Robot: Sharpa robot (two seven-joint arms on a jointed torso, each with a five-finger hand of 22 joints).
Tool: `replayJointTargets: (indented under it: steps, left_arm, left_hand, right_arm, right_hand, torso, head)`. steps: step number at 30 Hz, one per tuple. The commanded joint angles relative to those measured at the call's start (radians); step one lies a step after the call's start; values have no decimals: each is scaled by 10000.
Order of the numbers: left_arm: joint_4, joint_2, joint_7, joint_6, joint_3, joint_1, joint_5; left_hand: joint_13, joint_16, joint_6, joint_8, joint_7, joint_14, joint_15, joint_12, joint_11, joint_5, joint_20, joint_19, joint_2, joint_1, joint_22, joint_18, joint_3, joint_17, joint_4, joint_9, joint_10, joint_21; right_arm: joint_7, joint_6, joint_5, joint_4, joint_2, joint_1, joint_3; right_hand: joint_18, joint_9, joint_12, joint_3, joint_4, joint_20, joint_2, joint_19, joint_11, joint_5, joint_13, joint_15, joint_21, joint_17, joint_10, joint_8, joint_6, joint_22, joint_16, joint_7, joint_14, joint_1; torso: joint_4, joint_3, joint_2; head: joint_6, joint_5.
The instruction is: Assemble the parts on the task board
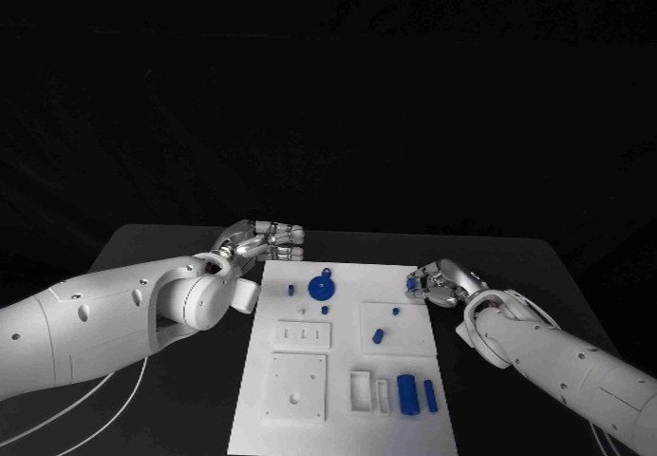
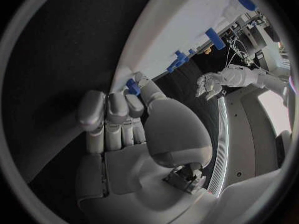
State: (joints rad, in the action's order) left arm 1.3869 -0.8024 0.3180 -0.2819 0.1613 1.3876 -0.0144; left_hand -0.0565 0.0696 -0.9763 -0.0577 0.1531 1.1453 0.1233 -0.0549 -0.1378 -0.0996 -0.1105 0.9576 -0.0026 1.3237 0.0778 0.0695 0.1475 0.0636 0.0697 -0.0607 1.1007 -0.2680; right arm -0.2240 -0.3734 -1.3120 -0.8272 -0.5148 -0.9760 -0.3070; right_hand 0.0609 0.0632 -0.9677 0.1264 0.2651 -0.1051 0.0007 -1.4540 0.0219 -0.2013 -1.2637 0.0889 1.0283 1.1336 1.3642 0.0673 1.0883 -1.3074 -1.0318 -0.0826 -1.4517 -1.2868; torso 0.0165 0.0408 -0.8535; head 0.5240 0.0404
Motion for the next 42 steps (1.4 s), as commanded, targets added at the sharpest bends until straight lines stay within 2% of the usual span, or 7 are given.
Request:
replayJointTargets:
  steps: [1,17,28,34,35,38,42]
  left_arm:
    - [9,26,42,177,-9,3,-12]
    - [5,24,1,184,-9,2,-13]
    - [40,-51,-221,257,-9,6,-129]
    - [121,-167,-540,113,-10,24,-369]
    - [128,-181,-609,76,-10,39,-410]
    - [144,-205,-862,126,-9,78,-579]
    - [143,-164,-1462,376,-9,143,-967]
  left_hand:
    - [-12,-28,54,-23,1,41,5,-50,13,-7,4,-17,80,26,-11,-2,-61,12,-8,0,-13,-28]
    - [-12,-28,85,-27,2,42,7,-49,13,-2,4,-14,100,31,-10,-1,-71,12,-28,-2,-16,-22]
    - [-12,6,86,-29,3,137,-24,-50,18,24,23,30,48,14,1,8,-120,23,-29,-3,-3,-46]
    - [-21,497,-219,-44,-75,1368,-501,-56,299,105,457,755,28,-89,257,-40,-277,190,-134,-19,742,-612]
    - [-14,851,-173,-50,-170,1957,-750,-73,471,79,668,1169,13,-46,410,2,-262,329,-115,-22,1099,-927]
    - [-19,1459,-329,-45,-255,2422,-1029,-35,659,89,1064,1376,-51,-63,788,-252,-203,639,-176,-22,1622,-1564]
    - [-54,3419,-965,-73,-492,3062,-1534,-80,1127,277,1583,1751,-104,-313,1562,-433,-333,1718,-410,-57,2978,-2806]
  right_arm:
    - [-6,176,-55,16,21,4,10]
    - [15,73,-65,32,35,5,23]
    - [214,-387,-142,-410,-181,-87,27]
    - [557,-470,-361,-1181,-492,-263,28]
    - [672,-453,-437,-1405,-587,-298,28]
    - [968,-395,-644,-1958,-812,-357,29]
    - [1491,-302,-881,-2695,-1058,-397,29]
  right_hand:
    - [-83,7,-54,159,16,12,84,41,-43,22,-15,-50,-43,13,-68,-46,299,-1296,-17,-13,-9,69]
    - [-78,23,-80,736,8,1,126,59,-12,390,-20,-25,-36,-3,-77,-47,1000,-1292,7,88,-4,150]
    - [-80,29,-36,848,9,-36,47,54,27,174,6,9,-54,-26,-81,-46,1224,-1286,36,145,-9,159]
    - [-75,29,-68,814,-13,-42,12,42,43,186,-8,16,-44,4,-55,-46,1283,-1288,-2,171,-22,195]
    - [-72,28,-71,819,-10,-43,17,38,46,193,-9,19,-44,11,-50,-47,1284,-1287,-9,171,-24,181]
    - [-67,28,-82,846,-8,-45,10,25,54,262,-16,20,-32,31,-40,-48,1307,-1290,-30,176,-28,165]
    - [-59,28,-91,875,-30,-48,-22,16,62,394,-22,26,-32,42,-30,-47,1342,-1290,-39,188,-30,154]
  torso:
    - [0,-4,7]
    - [10,-12,12]
    - [26,-12,37]
    - [90,-27,77]
    - [99,-24,89]
    - [125,-23,169]
    - [171,-11,293]
  head:
    - [8,1]
    - [8,6]
    - [-10,56]
    - [-54,22]
    - [-37,27]
    - [-11,78]
    - [-18,88]
